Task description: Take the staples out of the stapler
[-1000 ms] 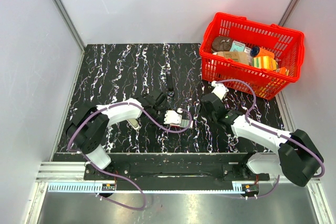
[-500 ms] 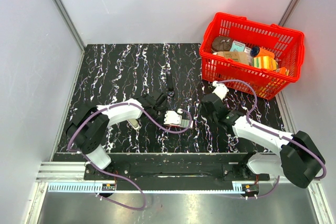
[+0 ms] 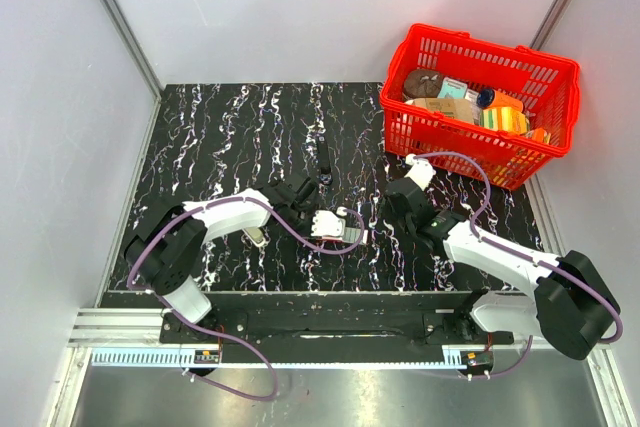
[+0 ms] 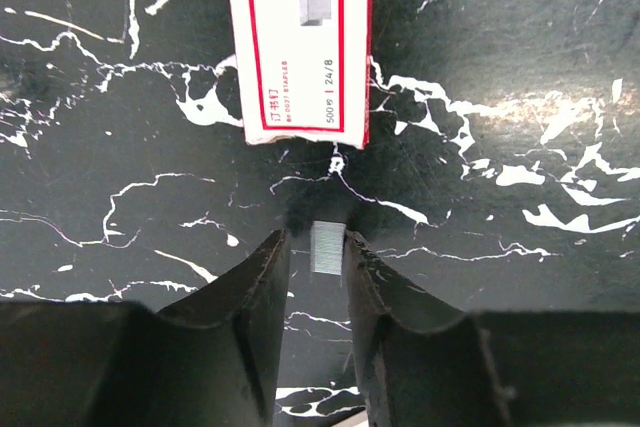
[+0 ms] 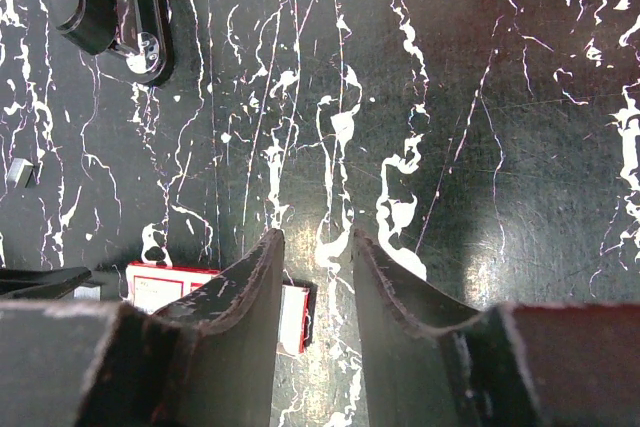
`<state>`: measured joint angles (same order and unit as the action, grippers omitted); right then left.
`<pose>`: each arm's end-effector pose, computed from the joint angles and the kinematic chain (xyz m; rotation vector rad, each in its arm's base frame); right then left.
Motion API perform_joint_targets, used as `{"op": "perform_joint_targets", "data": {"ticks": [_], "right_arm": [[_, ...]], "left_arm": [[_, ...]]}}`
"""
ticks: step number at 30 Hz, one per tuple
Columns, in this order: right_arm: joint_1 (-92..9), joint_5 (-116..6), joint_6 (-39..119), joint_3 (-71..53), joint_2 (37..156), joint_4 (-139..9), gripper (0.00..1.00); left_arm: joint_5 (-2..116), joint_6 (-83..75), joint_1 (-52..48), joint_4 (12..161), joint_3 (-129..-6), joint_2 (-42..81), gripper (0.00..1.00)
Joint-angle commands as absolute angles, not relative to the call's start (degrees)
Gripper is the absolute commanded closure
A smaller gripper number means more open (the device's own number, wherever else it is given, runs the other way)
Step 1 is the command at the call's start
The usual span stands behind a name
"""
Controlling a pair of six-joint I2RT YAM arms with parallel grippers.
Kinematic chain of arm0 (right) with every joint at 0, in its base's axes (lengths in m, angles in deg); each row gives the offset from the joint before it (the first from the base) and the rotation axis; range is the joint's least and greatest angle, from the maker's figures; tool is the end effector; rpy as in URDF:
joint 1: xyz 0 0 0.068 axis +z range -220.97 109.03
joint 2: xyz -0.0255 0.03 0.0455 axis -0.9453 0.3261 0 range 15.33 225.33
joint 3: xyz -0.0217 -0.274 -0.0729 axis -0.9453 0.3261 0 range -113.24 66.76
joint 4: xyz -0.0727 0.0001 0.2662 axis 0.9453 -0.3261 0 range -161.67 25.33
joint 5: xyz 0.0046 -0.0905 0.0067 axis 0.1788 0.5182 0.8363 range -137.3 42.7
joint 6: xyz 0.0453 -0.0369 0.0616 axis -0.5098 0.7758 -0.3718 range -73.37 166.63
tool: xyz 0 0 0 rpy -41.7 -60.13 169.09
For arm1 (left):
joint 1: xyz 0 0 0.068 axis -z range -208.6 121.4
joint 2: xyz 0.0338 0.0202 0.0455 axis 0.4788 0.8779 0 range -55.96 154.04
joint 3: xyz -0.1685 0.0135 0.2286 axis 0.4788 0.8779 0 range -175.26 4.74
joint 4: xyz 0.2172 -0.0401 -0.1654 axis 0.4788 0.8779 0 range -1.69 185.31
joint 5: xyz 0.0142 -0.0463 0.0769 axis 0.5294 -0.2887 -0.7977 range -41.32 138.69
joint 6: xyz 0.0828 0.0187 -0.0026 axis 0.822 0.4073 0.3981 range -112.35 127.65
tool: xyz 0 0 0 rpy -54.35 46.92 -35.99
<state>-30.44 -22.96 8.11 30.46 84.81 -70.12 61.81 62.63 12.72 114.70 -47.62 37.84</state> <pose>0.2367 0.1618 0.1910 0.1880 2.1842 0.3045 0.2355 -0.2297 0.1255 2.0680 1.7694 -0.2473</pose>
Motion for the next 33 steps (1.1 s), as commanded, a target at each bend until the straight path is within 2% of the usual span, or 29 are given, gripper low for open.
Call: {"op": "perform_joint_targets", "data": {"ticks": [1, 4, 6, 14, 17, 21, 23, 27, 33], "right_arm": [[-30.5, -22.6, 7.3, 30.4, 84.0, -69.5, 0.62], [-30.5, -22.6, 7.3, 30.3, 84.0, -69.7, 0.63], [-30.5, -22.7, 7.3, 30.3, 84.0, -69.6, 0.64], [-30.5, -23.0, 7.4, 30.1, 84.1, -69.5, 0.66], [-30.5, -23.2, 7.4, 30.0, 84.2, -69.2, 0.67], [-30.5, -23.9, 7.5, 29.2, 84.2, -69.1, 0.67], [-30.5, -24.1, 8.0, 28.2, 84.3, -69.4, 0.66], [-30.5, -23.7, 9.1, 24.0, 82.9, -71.9, 0.6], [-30.5, -28.5, 9.1, 18.3, 79.0, -71.7, 0.55]], "left_arm": [[58.9, 62.6, 12.6, 119.3, -45.7, 40.2, 0.71], [59.0, 62.4, 12.8, 120.1, -46.7, 40.9, 0.85], [59.5, 62.1, 12.7, 120.4, -47.0, 41.2, 0.9], [60.7, 61.2, 13.4, 120.6, -48.2, 41.9, 0.92], [60.9, 60.6, 13.4, 120.9, -48.7, 42.0, 1.0], [63.0, 56.7, 13.1, 123.4, -53.1, 41.0, 1.0], [65.9, 52.7, 11.8, 125.6, -58.2, 39.8, 1.0], [79.1, 42.9, 6.6, 129.6, -69.8, 36.4, 1.0], [97.0, 24.0, -0.1, 125.3, -80.2, 33.2, 1.0]]}}
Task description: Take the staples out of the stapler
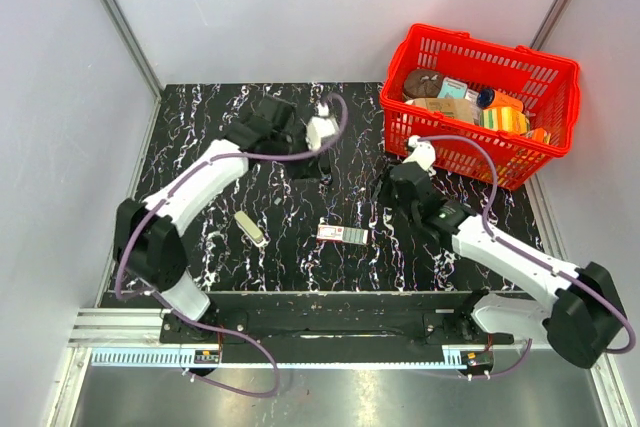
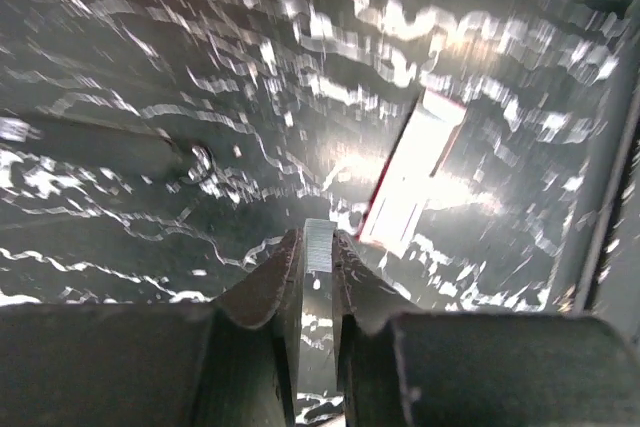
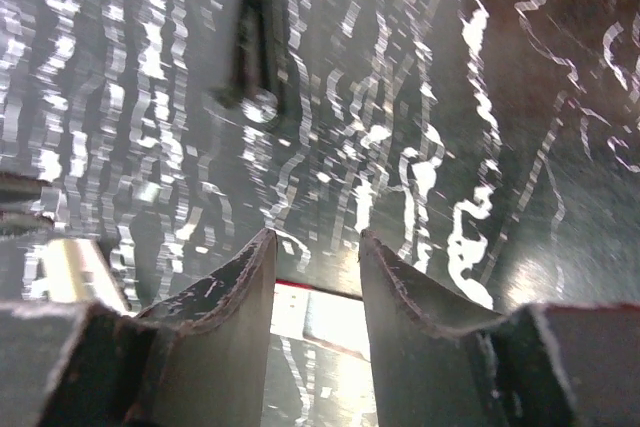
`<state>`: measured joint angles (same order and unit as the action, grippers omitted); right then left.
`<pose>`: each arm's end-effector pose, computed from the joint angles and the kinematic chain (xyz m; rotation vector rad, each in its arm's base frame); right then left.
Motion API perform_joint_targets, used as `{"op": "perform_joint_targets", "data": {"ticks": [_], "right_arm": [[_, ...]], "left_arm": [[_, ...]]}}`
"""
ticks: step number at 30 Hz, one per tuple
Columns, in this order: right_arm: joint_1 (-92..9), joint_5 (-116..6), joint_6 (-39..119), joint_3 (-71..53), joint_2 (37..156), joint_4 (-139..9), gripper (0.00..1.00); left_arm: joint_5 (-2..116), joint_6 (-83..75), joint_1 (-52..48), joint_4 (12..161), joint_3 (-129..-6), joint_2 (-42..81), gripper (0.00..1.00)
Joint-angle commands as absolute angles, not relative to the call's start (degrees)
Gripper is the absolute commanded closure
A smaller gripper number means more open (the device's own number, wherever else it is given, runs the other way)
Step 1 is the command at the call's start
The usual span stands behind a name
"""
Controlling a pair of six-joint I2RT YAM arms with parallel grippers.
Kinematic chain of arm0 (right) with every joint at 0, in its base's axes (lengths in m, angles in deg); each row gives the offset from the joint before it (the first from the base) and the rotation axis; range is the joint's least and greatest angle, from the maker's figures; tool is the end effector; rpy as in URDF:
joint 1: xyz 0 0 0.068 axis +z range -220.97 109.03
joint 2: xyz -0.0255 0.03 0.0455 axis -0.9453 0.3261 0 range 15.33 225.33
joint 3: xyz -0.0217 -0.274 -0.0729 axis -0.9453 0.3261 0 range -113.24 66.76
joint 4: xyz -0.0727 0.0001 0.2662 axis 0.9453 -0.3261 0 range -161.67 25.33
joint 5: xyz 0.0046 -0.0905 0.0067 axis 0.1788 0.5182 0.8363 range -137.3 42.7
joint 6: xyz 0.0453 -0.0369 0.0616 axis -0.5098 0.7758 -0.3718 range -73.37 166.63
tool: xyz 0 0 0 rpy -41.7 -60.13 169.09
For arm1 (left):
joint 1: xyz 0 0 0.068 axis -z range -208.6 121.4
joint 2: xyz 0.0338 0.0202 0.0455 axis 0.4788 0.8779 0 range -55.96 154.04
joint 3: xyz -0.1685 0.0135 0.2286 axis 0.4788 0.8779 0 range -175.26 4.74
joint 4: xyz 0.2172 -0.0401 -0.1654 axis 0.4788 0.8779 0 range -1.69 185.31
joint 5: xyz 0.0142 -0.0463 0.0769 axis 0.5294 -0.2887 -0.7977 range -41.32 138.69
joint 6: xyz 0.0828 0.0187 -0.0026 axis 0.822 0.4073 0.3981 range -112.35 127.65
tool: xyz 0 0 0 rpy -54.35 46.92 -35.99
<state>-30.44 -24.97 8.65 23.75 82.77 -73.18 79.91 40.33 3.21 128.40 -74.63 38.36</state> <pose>0.2436 0.1708 0.2375 0.1797 2.1164 0.4035 0.3083 -0.2368 0.2664 1.4893 1.9563 -0.6784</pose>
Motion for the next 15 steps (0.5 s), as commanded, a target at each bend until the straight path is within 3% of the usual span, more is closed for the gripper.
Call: {"op": "perform_joint_targets", "data": {"ticks": [1, 4, 6, 8, 11, 15], "right_arm": [[-30.6, -30.2, 9.0, 17.3, 78.6, -71.2, 0.55], [-30.5, -35.3, 8.7, 15.6, 77.2, -68.2, 0.53], [-30.6, -37.0, 7.5, 15.2, 76.2, -66.7, 0.53], [-30.5, -38.5, 6.3, 14.9, 75.1, -65.3, 0.52], [-30.5, -42.0, 4.2, 14.5, 74.4, -60.2, 0.49], [-30.6, -47.1, 1.0, 14.3, 74.7, -54.0, 0.46]], "left_arm": [[100.2, 19.4, -1.1, 122.5, -79.9, 32.4, 1.0], [111.1, -1.4, -5.5, 104.3, -74.6, 29.9, 1.0], [115.3, -26.3, -8.5, 80.9, -67.9, 29.2, 1.0], [116.7, -46.6, -10.1, 56.5, -63.0, 30.1, 1.0], [116.1, -65.0, -10.6, 33.4, -60.0, 31.0, 1.0], [112.7, -73.7, -10.4, 24.1, -56.3, 29.7, 0.98]]}}
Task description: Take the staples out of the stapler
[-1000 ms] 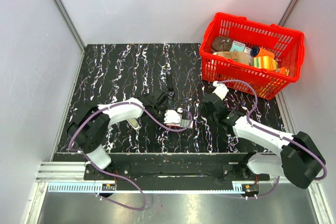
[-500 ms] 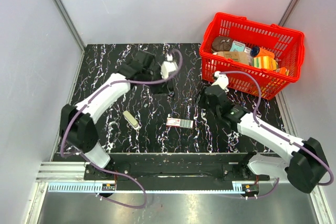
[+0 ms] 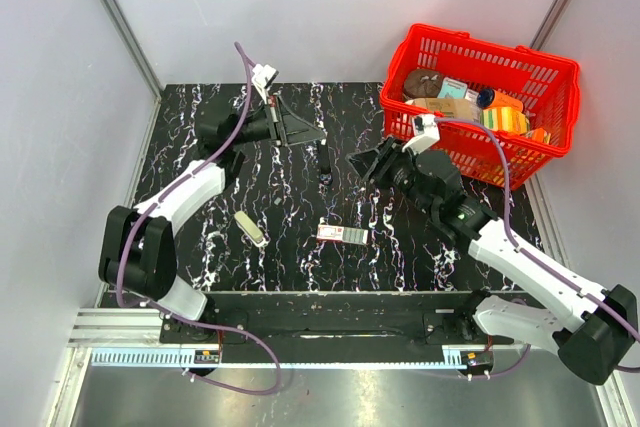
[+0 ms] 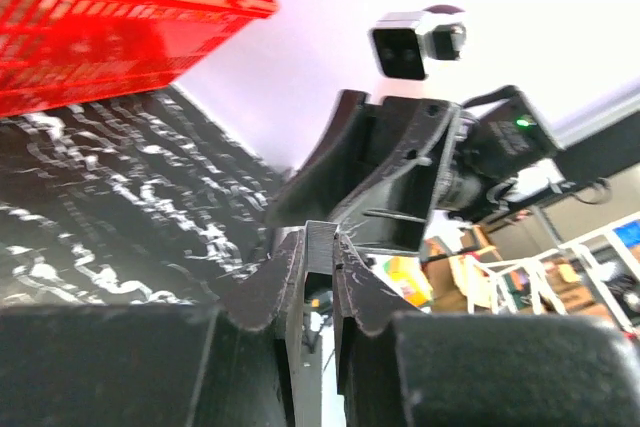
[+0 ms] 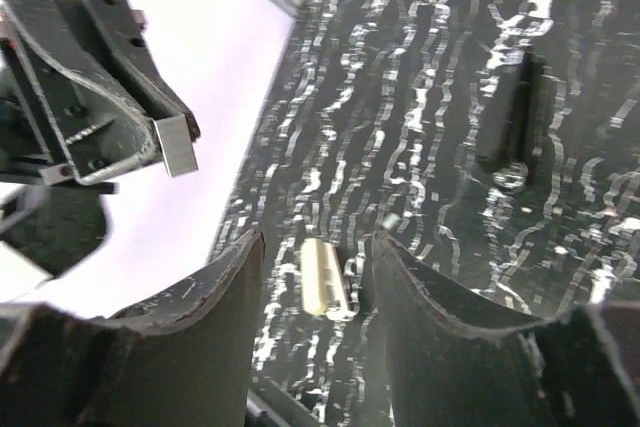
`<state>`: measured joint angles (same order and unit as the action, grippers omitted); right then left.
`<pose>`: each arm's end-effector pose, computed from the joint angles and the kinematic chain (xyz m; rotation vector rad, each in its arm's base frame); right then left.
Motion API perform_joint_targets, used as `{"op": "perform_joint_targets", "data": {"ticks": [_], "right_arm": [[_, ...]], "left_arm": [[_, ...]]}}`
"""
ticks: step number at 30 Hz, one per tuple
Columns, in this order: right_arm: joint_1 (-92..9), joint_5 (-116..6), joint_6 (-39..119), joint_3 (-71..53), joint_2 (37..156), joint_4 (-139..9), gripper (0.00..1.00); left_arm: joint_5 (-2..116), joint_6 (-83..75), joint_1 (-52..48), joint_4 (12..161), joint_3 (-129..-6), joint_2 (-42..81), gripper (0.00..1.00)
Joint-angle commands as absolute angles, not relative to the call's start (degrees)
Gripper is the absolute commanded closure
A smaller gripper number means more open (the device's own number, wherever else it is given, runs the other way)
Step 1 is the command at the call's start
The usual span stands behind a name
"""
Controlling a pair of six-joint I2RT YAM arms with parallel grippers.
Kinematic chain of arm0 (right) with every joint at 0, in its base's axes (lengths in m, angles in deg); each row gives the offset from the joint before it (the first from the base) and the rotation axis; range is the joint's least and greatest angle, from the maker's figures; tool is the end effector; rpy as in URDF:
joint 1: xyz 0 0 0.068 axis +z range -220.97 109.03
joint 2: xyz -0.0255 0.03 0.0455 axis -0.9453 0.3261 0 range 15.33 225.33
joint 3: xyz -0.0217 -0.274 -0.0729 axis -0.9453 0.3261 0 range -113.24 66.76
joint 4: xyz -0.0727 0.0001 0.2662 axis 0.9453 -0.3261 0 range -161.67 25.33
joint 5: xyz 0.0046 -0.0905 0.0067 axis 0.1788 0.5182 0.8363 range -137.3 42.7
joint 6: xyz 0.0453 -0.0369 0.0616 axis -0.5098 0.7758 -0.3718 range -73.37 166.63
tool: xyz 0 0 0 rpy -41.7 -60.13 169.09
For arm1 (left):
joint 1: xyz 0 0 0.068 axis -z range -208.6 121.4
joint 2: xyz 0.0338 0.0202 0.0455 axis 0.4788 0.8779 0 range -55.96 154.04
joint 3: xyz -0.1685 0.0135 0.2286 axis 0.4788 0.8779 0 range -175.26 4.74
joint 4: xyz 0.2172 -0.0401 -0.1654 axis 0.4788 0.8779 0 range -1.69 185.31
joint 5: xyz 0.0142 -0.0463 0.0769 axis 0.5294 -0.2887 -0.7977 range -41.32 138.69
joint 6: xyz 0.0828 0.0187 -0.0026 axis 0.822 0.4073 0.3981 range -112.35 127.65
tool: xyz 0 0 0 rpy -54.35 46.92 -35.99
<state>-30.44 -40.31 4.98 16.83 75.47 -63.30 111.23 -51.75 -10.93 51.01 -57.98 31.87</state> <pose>0.2309 0.1853 0.3429 0.1130 1.8169 0.9394 0.3389 -0.1775 0.3558 0.4904 1.6989 -1.7617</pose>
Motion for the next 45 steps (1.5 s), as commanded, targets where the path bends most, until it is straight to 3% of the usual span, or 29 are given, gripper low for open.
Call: {"op": "perform_joint_targets", "data": {"ticks": [1, 11, 45], "right_arm": [[-30.6, -48.5, 0.4, 14.3, 75.1, -52.8, 0.46], [-30.5, -55.6, -0.7, 14.8, 79.0, -40.0, 0.49], [-30.5, -62.4, 0.6, 13.7, 82.7, -37.1, 0.65]], "left_arm": [[112.2, -73.0, -10.4, 25.5, -56.0, 29.2, 0.98], [109.1, -67.8, -9.8, 33.5, -50.6, 24.9, 0.96], [109.9, -62.2, -9.2, 40.8, -52.8, 24.7, 0.94]]}}
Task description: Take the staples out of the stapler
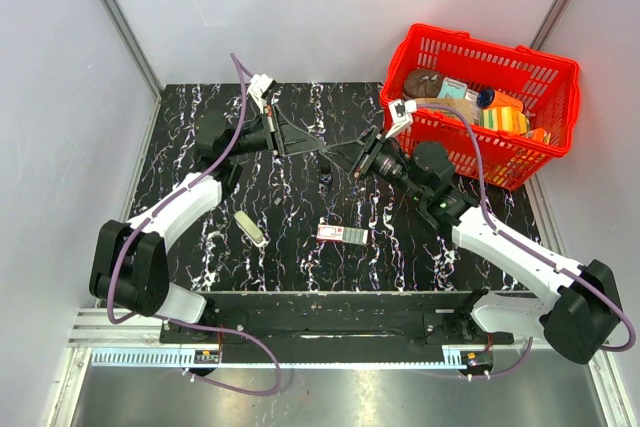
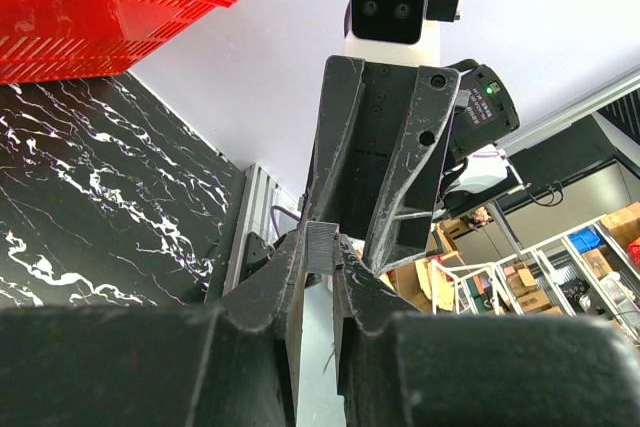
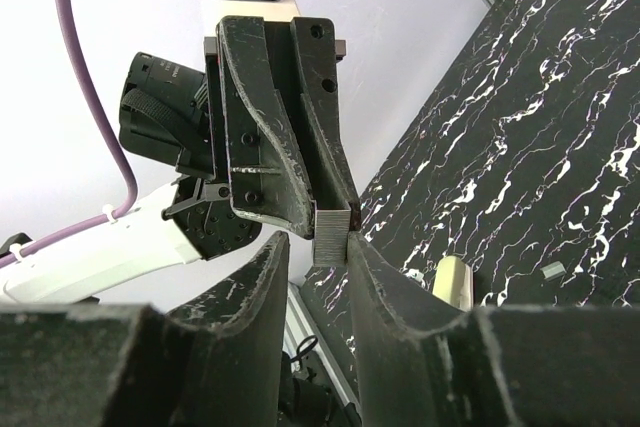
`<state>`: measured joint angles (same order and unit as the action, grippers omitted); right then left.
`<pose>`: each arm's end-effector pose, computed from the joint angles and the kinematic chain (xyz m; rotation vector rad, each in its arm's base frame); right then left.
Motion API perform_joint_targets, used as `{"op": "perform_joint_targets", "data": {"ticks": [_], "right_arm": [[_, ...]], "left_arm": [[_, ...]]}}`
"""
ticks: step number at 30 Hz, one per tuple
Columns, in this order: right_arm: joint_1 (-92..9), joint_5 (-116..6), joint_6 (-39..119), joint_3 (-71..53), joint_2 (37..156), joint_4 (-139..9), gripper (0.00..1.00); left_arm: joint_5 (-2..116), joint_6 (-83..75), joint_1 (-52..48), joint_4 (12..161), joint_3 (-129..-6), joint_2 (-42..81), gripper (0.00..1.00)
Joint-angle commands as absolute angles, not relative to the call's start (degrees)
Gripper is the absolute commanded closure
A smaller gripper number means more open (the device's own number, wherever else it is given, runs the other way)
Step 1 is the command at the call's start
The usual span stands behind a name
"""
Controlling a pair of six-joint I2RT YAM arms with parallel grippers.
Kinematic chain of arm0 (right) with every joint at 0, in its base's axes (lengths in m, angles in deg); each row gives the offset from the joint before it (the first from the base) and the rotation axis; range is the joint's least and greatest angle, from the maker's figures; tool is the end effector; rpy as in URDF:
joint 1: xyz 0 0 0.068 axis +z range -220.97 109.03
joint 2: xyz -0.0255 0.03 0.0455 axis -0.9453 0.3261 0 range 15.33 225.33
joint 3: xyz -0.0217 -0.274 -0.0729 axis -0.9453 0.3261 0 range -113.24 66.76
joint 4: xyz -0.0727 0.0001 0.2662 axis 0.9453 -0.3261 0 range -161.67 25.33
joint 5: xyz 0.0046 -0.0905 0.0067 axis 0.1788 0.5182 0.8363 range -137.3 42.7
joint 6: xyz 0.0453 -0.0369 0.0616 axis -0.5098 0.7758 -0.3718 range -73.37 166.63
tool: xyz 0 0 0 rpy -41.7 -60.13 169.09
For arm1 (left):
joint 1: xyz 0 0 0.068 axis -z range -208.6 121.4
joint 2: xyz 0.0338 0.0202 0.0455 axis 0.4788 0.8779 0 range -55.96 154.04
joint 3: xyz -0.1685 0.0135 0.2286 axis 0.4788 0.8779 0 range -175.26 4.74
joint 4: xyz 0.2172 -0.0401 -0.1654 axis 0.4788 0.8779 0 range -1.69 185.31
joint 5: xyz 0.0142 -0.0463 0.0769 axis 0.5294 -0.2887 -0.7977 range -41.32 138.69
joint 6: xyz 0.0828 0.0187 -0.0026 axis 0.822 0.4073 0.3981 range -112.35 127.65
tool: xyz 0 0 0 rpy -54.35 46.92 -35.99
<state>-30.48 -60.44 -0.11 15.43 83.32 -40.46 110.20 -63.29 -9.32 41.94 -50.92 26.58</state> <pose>0.2391 0.2263 0.3714 -0.1220 1.6003 1.3851 0.3058 -0.1765 0.3593 0.4271 1.6798 -1.8857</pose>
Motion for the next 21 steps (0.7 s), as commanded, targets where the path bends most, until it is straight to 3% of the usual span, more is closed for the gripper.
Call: {"op": "perform_joint_targets", "data": {"ticks": [1, 13, 21], "right_arm": [[-30.4, -62.5, 0.7, 13.6, 82.5, -37.2, 0.66], [-29.8, -63.3, 1.4, 13.6, 82.5, -37.6, 0.73], [-29.4, -62.8, 2.2, 13.6, 81.7, -38.6, 0.84]], "left_arm": [[109.9, -62.0, -9.1, 41.1, -52.8, 24.7, 0.94], [109.7, -61.6, -9.2, 42.5, -53.4, 24.6, 0.93], [109.6, -62.1, -9.2, 42.7, -54.2, 25.2, 0.89]]}}
